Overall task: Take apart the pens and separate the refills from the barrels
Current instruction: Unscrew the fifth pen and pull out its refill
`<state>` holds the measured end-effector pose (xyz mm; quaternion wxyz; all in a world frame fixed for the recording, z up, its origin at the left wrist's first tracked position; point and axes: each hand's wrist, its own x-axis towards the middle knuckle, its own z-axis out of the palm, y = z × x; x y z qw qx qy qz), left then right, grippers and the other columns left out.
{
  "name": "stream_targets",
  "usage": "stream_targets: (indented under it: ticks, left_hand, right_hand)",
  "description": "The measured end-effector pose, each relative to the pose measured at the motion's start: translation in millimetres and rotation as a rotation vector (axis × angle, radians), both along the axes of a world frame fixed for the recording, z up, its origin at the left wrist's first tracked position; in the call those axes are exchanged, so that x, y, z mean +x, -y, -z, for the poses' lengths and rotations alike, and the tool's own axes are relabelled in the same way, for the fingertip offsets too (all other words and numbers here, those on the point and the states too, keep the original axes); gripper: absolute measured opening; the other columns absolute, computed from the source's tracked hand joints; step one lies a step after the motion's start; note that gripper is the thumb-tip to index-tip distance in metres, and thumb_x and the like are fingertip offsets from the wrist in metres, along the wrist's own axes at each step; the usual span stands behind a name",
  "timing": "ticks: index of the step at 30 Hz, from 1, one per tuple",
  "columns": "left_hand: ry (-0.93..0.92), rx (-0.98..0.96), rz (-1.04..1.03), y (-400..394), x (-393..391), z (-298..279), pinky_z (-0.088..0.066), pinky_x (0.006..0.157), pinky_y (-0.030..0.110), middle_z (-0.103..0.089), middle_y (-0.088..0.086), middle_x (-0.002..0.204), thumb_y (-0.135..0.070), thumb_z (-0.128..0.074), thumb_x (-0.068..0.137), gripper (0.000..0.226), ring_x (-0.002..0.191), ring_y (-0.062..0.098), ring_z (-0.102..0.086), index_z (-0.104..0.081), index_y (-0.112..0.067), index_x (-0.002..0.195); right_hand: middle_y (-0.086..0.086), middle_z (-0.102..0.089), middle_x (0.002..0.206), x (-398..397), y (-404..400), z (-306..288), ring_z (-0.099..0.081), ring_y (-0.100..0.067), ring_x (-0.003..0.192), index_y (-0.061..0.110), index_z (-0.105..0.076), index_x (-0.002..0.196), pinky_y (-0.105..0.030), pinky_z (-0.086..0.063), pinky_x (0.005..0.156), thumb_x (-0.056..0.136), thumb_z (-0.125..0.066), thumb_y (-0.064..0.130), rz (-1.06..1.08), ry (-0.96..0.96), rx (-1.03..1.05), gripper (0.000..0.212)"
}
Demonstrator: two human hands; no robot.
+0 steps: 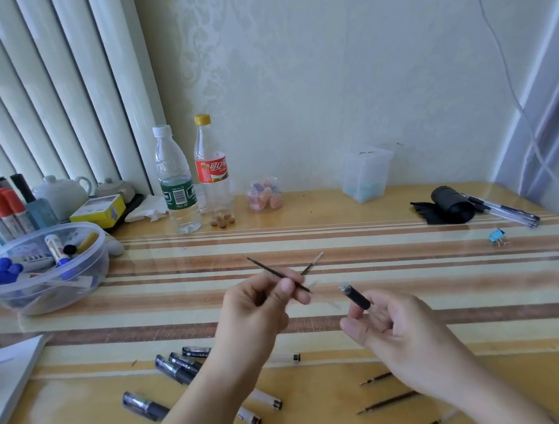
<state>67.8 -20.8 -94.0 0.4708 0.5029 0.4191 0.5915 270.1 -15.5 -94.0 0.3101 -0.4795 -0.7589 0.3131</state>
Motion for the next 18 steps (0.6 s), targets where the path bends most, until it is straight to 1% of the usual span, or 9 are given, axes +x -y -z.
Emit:
stream_targets:
  ticks: [3, 5, 6, 7, 8, 9, 11, 14, 18]
  left_hand:
    - [0.317, -0.091, -0.036, -5.0, -8.2, -1.4, -0.032, 0.055, 0.026, -0.062, 0.002, 0.068, -0.013, -0.048, 0.095, 0.020, 0.037, 0.007, -0.027, -0.065, -0.011, 0.084]
    - [0.403, -0.129, -0.023, -5.8, -11.1, -1.1, -0.035, 0.053, 0.022, -0.061, 0.000, 0.069, -0.014, -0.046, 0.097, 0.021, 0.034, 0.006, -0.026, -0.063, -0.012, 0.086]
    - [0.422, -0.138, -0.008, -5.8, -10.8, -0.9, -0.034, 0.051, 0.021, -0.060, 0.000, 0.069, -0.014, -0.045, 0.097, 0.020, 0.034, 0.006, -0.026, -0.063, -0.012, 0.087]
    - [0.430, -0.144, 0.006, -6.1, -9.7, -0.1, -0.032, 0.050, 0.021, -0.060, 0.001, 0.069, -0.014, -0.046, 0.096, 0.019, 0.034, 0.006, -0.025, -0.063, -0.012, 0.087]
    - [0.430, -0.147, 0.016, -6.5, -8.6, 1.0, -0.030, 0.049, 0.022, -0.059, 0.002, 0.069, -0.015, -0.047, 0.095, 0.018, 0.034, 0.006, -0.024, -0.063, -0.011, 0.087]
    - [0.424, -0.150, 0.022, -6.8, -7.8, 1.8, -0.030, 0.049, 0.022, -0.059, 0.002, 0.069, -0.015, -0.049, 0.093, 0.016, 0.034, 0.006, -0.024, -0.063, -0.011, 0.087]
    - [0.416, -0.155, 0.028, -7.3, -7.6, 3.1, -0.029, 0.049, 0.022, -0.059, 0.002, 0.068, -0.017, -0.051, 0.090, 0.014, 0.034, 0.006, -0.024, -0.063, -0.011, 0.086]
    - [0.424, -0.167, 0.036, -7.1, -8.8, 3.6, -0.029, 0.050, 0.022, -0.060, 0.002, 0.068, -0.016, -0.050, 0.091, 0.016, 0.034, 0.006, -0.024, -0.064, -0.012, 0.085]
    - [0.439, -0.178, 0.052, -6.1, -8.3, 2.0, -0.028, 0.050, 0.022, -0.060, 0.001, 0.067, -0.017, -0.052, 0.089, 0.016, 0.034, 0.006, -0.023, -0.065, -0.014, 0.081]
  right_hand:
    - [0.008, -0.038, 0.047, 5.3, -0.2, -0.3, -0.032, -0.008, 0.044, 0.038, -0.058, 0.084, -0.029, -0.027, 0.049, 0.079, -0.042, 0.074, 0.031, 0.073, 0.087, 0.039]
    - [0.003, -0.051, 0.053, 7.2, -0.7, 1.1, -0.046, -0.013, 0.047, 0.039, -0.058, 0.086, -0.035, -0.037, 0.048, 0.080, -0.027, 0.080, 0.049, 0.141, 0.103, 0.052]
    - [0.000, -0.060, 0.061, 7.1, -1.1, 2.9, -0.055, -0.016, 0.054, 0.038, -0.059, 0.087, -0.039, -0.044, 0.052, 0.081, -0.022, 0.080, 0.052, 0.157, 0.103, 0.056]
    - [-0.002, -0.063, 0.064, 6.5, -1.5, 4.7, -0.059, -0.017, 0.058, 0.036, -0.060, 0.086, -0.040, -0.046, 0.054, 0.083, -0.020, 0.078, 0.044, 0.159, 0.107, 0.058]
    - [0.000, -0.059, 0.059, 5.2, -0.8, 5.1, -0.054, -0.017, 0.053, 0.033, -0.061, 0.086, -0.038, -0.042, 0.051, 0.085, -0.020, 0.075, 0.030, 0.155, 0.116, 0.058]
    - [0.003, -0.050, 0.051, 3.8, 0.2, 4.5, -0.045, -0.014, 0.046, 0.029, -0.061, 0.085, -0.032, -0.033, 0.047, 0.087, -0.022, 0.072, 0.020, 0.153, 0.124, 0.058]
    - [0.007, -0.038, 0.046, 2.4, 1.7, 1.8, -0.033, -0.010, 0.044, 0.023, -0.062, 0.084, -0.024, -0.024, 0.047, 0.087, -0.027, 0.066, 0.013, 0.154, 0.140, 0.055]
    - [0.007, -0.035, 0.046, 2.1, 3.7, -0.6, -0.031, -0.010, 0.045, 0.019, -0.061, 0.083, -0.023, -0.023, 0.046, 0.087, -0.028, 0.065, 0.010, 0.177, 0.151, 0.057]
    - [0.007, -0.037, 0.047, 2.3, 3.8, -0.1, -0.032, -0.010, 0.045, 0.021, -0.061, 0.081, -0.023, -0.024, 0.046, 0.086, -0.027, 0.065, 0.022, 0.203, 0.155, 0.057]
